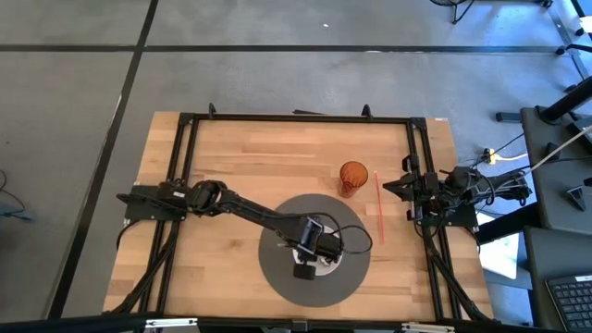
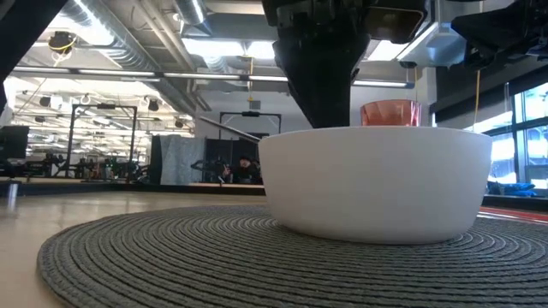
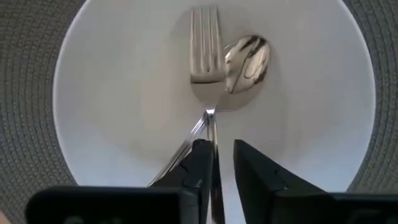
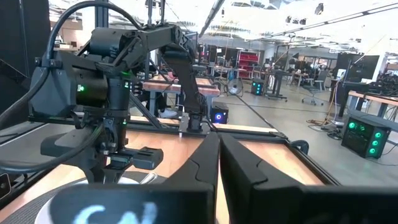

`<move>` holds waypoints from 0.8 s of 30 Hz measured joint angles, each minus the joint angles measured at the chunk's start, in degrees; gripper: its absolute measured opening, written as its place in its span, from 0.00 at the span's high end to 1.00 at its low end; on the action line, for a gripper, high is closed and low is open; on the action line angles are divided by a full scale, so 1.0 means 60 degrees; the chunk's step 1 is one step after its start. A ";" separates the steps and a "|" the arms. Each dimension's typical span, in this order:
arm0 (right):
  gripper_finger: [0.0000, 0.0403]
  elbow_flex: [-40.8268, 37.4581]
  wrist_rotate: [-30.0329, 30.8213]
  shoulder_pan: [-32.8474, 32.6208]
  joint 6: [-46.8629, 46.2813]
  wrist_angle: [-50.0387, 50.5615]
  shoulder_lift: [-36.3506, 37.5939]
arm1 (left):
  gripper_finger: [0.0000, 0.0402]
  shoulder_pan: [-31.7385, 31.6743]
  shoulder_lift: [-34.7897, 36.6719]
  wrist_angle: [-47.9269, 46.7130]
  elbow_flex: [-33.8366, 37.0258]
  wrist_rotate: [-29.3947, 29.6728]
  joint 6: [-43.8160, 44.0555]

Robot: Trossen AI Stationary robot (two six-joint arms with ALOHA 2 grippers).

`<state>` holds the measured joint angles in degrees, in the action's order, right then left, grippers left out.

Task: Pick & Place Utensil
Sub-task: Put the fork into the white bowl, then put the orange cup on the gray mat

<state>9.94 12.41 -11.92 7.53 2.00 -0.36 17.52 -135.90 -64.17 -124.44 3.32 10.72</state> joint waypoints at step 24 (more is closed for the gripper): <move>0.96 0.0003 -0.0099 -0.0001 -0.0104 0.0147 -0.0003 | 0.99 0.2004 0.6357 -0.2037 0.2620 0.6655 0.1138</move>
<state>9.96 11.81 -11.92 6.90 2.88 -0.38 29.54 -97.76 -76.39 -108.72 43.25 17.55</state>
